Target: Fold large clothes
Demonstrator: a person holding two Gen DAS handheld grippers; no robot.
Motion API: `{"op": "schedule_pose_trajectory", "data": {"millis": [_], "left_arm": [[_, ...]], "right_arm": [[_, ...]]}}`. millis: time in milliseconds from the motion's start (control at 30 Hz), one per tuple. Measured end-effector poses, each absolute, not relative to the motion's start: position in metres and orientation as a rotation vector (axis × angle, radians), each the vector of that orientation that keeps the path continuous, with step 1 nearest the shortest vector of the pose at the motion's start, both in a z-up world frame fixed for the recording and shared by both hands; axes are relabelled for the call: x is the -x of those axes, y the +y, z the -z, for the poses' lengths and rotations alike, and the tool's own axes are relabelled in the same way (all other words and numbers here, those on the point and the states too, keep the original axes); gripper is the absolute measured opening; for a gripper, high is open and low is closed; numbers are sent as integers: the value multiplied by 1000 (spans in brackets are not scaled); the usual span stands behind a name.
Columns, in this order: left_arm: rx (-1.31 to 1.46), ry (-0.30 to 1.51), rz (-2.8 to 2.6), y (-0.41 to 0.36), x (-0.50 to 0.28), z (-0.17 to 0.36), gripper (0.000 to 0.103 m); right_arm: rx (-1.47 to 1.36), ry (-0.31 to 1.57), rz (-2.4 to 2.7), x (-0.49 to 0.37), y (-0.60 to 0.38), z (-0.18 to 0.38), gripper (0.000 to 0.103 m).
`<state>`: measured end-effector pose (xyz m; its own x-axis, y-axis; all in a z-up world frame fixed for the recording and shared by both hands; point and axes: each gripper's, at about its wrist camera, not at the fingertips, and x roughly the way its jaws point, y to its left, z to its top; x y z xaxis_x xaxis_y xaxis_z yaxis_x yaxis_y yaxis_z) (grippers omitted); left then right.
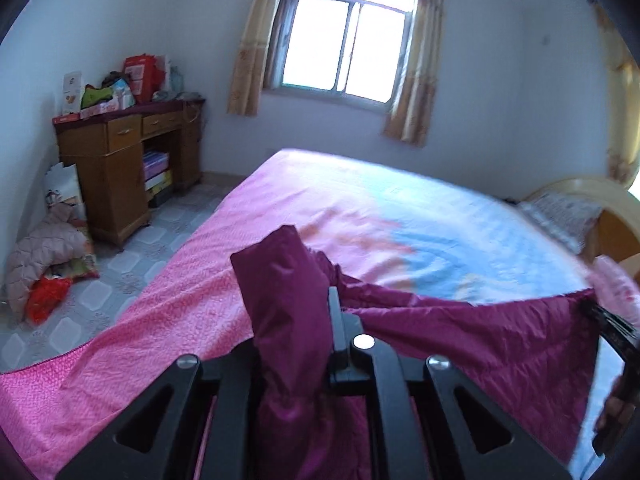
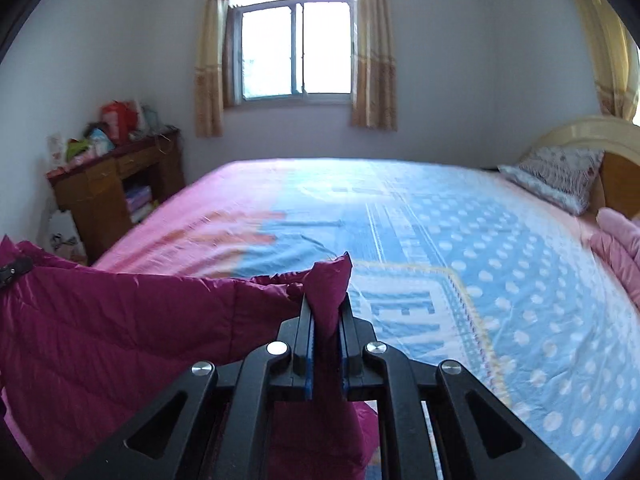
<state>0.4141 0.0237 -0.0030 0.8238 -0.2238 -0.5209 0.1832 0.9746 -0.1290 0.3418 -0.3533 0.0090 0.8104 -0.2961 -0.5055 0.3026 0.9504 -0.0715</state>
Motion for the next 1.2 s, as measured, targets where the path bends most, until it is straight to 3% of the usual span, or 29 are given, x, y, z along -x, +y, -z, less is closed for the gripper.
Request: {"op": "schedule_pose_trajectory", "data": {"millis": [167,233,400,500,600,767,933,1067,1200], "left_arm": [[-73,710,82,2,-454,81,11],[-51,785,58,4,-462,103,20],[32,874,85,20,-475,116,32],[73,881,101,22,-474,118,35],[37,880,77,15,-474,120,35],[0,877,58,10,-479,118,35],[-38,872,36,4,-481,118,36],[-67,869,14,-1,-483,118,38],[-78,868,0,-3,-484,118,41]], "right_arm": [[1,669,401,-383,-373,65,9],[31,712,412,-388,-374,91,9],[70,752,451,-394,-371,104,9],[83,807,459,-403,-371,112,9],[75,825,461,-403,-371,115,11],[-15,812,438,-394,-386,107,25],[-139,549,519,-325,-381,44,25],[-117,652,247,-349,-320,29,25],[-190,749,52,-392,-263,53,25]]}}
